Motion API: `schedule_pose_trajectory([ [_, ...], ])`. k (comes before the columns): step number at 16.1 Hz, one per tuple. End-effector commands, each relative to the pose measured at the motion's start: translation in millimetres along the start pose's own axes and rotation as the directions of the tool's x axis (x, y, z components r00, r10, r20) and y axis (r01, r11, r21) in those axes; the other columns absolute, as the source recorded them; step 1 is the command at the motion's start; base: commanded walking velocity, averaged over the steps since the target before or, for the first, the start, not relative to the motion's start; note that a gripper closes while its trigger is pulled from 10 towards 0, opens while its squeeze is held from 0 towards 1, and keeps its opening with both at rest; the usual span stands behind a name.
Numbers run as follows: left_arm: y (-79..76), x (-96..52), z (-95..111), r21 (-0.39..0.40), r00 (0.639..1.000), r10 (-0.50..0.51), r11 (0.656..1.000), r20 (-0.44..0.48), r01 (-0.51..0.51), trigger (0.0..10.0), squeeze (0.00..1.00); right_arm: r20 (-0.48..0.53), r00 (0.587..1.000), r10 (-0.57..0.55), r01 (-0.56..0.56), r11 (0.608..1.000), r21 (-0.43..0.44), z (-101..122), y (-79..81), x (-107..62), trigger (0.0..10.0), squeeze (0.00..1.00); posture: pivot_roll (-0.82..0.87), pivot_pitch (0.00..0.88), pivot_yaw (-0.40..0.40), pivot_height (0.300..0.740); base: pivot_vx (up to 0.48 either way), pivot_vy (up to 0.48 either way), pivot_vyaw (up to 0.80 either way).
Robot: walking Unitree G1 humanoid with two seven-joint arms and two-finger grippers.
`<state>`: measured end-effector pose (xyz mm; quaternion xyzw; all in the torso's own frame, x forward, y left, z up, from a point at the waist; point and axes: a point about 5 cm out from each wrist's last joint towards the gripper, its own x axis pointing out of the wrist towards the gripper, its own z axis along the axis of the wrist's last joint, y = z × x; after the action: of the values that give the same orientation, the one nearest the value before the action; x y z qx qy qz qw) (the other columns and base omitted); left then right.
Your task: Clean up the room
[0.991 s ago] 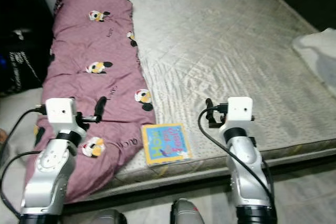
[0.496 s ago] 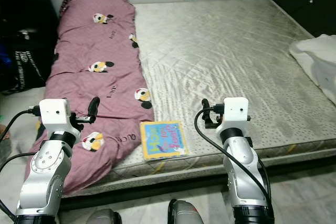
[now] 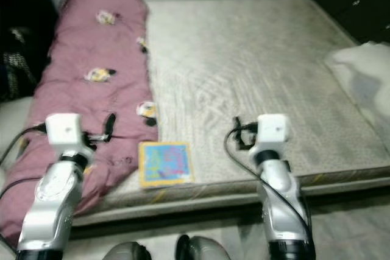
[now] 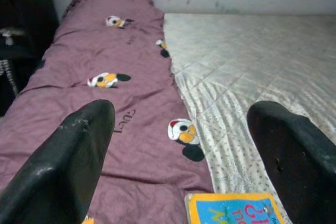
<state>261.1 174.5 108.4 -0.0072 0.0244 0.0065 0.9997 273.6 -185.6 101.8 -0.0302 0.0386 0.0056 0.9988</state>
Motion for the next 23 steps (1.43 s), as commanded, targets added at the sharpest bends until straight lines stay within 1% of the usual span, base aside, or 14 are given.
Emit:
schedule_pose_trajectory([
  [1,-0.2,0.6,2.4,0.000,1.000,0.007,1.000,0.009,-0.007,10.0,0.00,-0.003,1.000,-0.002,0.002,1.000,-0.013,-0.4,-2.9,0.0,10.0,0.00,-0.03,0.098,-0.014,0.740,0.000,0.000,0.00],
  [2,0.1,0.5,2.1,-0.018,1.000,0.019,1.000,0.012,-0.019,10.0,0.00,-0.006,1.000,-0.002,0.002,1.000,-0.014,-1.1,-3.1,-0.3,10.0,0.00,-0.03,0.098,-0.014,0.740,0.000,0.000,0.00],
  [3,0.7,0.8,2.6,-0.008,0.999,0.033,0.999,0.015,-0.033,10.0,0.00,-0.010,1.000,-0.002,0.002,1.000,-0.015,-2.0,-3.5,-0.5,10.0,0.00,-0.03,0.100,-0.016,0.740,0.000,0.000,0.00],
  [9,1.2,1.3,1.8,-0.020,0.999,0.045,0.999,0.009,-0.045,10.0,0.00,-0.019,1.000,-0.001,0.001,1.000,-0.017,-3.8,-2.7,-0.6,10.0,0.00,-0.03,0.104,-0.014,0.740,0.000,0.000,0.00],
  [10,0.4,2.2,2.0,-0.030,0.999,0.036,0.999,0.008,-0.035,10.0,0.00,-0.021,1.000,-0.002,0.001,1.000,-0.019,-4.0,-2.4,-0.5,10.0,0.00,-0.03,0.104,-0.013,0.740,0.000,0.322,0.00],
  [12,-1.0,2.4,2.6,-0.027,1.000,0.020,0.999,0.011,-0.020,10.0,0.00,-0.023,1.000,-0.003,0.002,1.000,-0.021,-4.4,-2.6,-0.7,10.0,0.00,-0.03,0.104,-0.013,0.740,0.000,0.480,0.00],
  [19,-1.4,3.0,2.9,-0.026,1.000,0.025,0.999,0.014,-0.024,10.0,0.00,-0.027,1.000,-0.005,0.005,1.000,-0.021,-4.6,-3.3,-0.7,10.0,0.00,-0.03,0.107,-0.014,0.740,0.000,0.466,0.00],
  [21,-0.7,3.0,3.8,-0.013,0.999,0.032,0.999,0.026,-0.032,10.0,0.00,-0.028,1.000,-0.006,0.005,1.000,-0.019,-4.7,-3.4,-0.7,10.0,0.00,-0.03,0.107,-0.014,0.740,0.000,0.000,0.00],
  [23,-1.2,3.4,3.8,-0.016,0.999,0.026,1.000,0.025,-0.026,10.0,0.00,-0.029,1.000,-0.006,0.005,1.000,-0.020,-5.0,-3.4,-0.7,10.0,0.00,-0.03,0.105,-0.015,0.740,0.000,0.000,0.00],
])
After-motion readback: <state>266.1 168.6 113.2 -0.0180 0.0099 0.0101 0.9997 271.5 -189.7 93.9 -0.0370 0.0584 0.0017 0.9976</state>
